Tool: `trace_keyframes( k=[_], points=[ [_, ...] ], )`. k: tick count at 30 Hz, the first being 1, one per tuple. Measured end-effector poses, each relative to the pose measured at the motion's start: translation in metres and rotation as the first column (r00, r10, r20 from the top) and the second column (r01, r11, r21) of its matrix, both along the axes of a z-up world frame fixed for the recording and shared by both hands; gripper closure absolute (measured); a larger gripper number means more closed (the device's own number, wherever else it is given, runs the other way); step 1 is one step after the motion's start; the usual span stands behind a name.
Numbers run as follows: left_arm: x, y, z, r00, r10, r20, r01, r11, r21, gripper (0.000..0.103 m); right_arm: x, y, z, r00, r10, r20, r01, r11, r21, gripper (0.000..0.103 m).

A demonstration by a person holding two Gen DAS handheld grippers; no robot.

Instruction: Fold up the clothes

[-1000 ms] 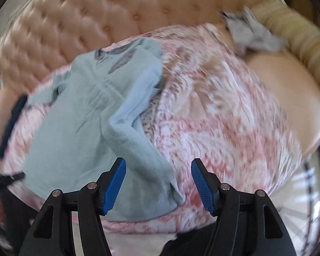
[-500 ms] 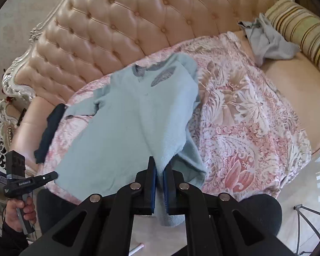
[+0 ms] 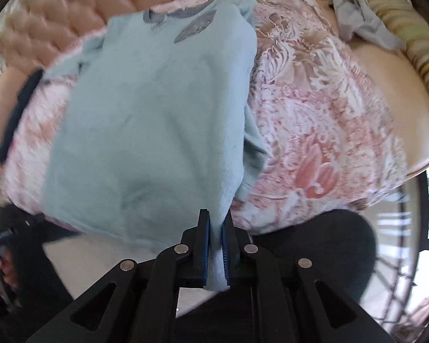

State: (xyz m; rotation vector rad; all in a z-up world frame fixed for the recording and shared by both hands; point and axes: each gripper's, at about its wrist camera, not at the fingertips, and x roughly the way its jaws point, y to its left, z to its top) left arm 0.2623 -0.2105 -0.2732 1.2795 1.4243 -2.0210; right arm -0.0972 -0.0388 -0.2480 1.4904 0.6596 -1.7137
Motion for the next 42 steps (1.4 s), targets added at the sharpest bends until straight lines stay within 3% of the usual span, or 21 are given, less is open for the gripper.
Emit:
trace_keyframes(
  k=[4, 5, 6, 8, 9, 10, 11, 12, 14, 18, 22, 25, 29, 32, 34, 37, 39, 42],
  points=[
    [0.009, -0.015, 0.013, 0.997, 0.033, -0.075, -0.035, 0.999, -0.017, 0.096, -0.003, 0.006, 0.033, 0.991, -0.008, -0.137, 0.005, 1.000, -0.023, 0.086],
    [0.007, -0.019, 0.015, 0.996, 0.036, -0.083, -0.039, 0.999, -0.027, 0.096, -0.007, 0.003, 0.041, 0.990, -0.019, -0.138, 0.011, 0.998, -0.061, 0.074],
    [0.003, -0.024, 0.016, 0.995, 0.037, -0.089, -0.041, 0.998, -0.042, 0.095, -0.011, -0.001, 0.048, 0.990, -0.031, -0.138, 0.017, 0.995, -0.100, 0.054],
    [-0.007, -0.027, 0.020, 0.995, 0.018, -0.096, -0.026, 0.996, -0.088, 0.089, -0.021, -0.011, 0.058, 0.991, -0.062, -0.121, 0.035, 0.976, -0.213, 0.025],
    [-0.012, -0.027, 0.022, 0.995, 0.005, -0.098, -0.016, 0.993, -0.114, 0.078, -0.027, -0.020, 0.058, 0.990, -0.082, -0.111, 0.052, 0.967, -0.248, 0.023],
    [-0.020, -0.026, 0.024, 0.995, -0.007, -0.102, -0.007, 0.991, -0.133, 0.054, -0.033, -0.029, 0.057, 0.990, -0.101, -0.100, 0.069, 0.957, -0.281, 0.023],
    [-0.025, -0.025, 0.025, 0.994, -0.016, -0.112, 0.000, 0.990, -0.139, 0.043, -0.038, -0.041, 0.050, 0.992, -0.105, -0.070, 0.081, 0.956, -0.281, 0.023],
    [-0.029, -0.024, 0.026, 0.992, -0.023, -0.125, 0.006, 0.990, -0.140, 0.039, -0.042, -0.052, 0.043, 0.993, -0.108, -0.040, 0.093, 0.955, -0.282, 0.023],
    [-0.037, -0.023, 0.025, 0.989, -0.036, -0.146, 0.016, 0.991, -0.135, 0.039, -0.047, -0.071, 0.029, 0.996, -0.093, 0.019, 0.094, 0.947, -0.306, 0.023],
    [-0.041, -0.024, 0.015, 0.989, -0.039, -0.143, 0.023, 0.994, -0.107, 0.039, -0.045, -0.091, -0.006, 0.995, -0.075, 0.068, 0.090, 0.961, -0.262, 0.023],
    [-0.023, -0.054, 0.026, 0.981, 0.034, -0.193, -0.063, 0.988, -0.144, 0.039, -0.043, -0.087, -0.032, 0.994, -0.080, 0.069, 0.093, 0.973, -0.212, 0.023],
    [-0.009, -0.112, 0.045, 0.965, 0.134, -0.228, -0.184, 0.958, -0.219, 0.039, -0.040, -0.084, -0.037, 0.997, -0.052, 0.061, 0.064, 0.973, -0.223, 0.019],
    [0.000, -0.216, 0.055, 0.944, 0.225, -0.241, -0.295, 0.903, -0.313, 0.039, -0.034, -0.093, -0.043, 0.998, -0.020, 0.060, 0.032, 0.978, -0.205, 0.000],
    [0.006, -0.293, 0.037, 0.910, 0.355, -0.213, -0.401, 0.882, -0.247, 0.039, -0.034, -0.096, -0.046, 0.998, -0.046, 0.051, 0.054, 0.980, -0.190, 0.000],
    [0.014, -0.331, 0.017, 0.862, 0.462, -0.209, -0.490, 0.864, -0.113, 0.039, -0.038, -0.094, -0.045, 0.995, -0.076, 0.070, 0.089, 0.974, -0.209, 0.000],
    [0.022, -0.356, -0.013, 0.767, 0.607, -0.208, -0.595, 0.794, 0.122, 0.039, -0.046, -0.083, -0.044, 0.987, -0.088, 0.133, 0.121, 0.957, -0.264, 0.000],
    [0.022, -0.359, -0.027, 0.710, 0.668, -0.221, -0.624, 0.743, 0.242, 0.039, -0.049, -0.080, -0.043, 0.984, -0.085, 0.157, 0.127, 0.952, -0.278, 0.000],
    [0.015, -0.360, -0.036, 0.663, 0.712, -0.231, -0.652, 0.701, 0.291, 0.039, -0.051, -0.078, -0.043, 0.981, -0.085, 0.173, 0.132, 0.949, -0.285, 0.000]
  ],
)
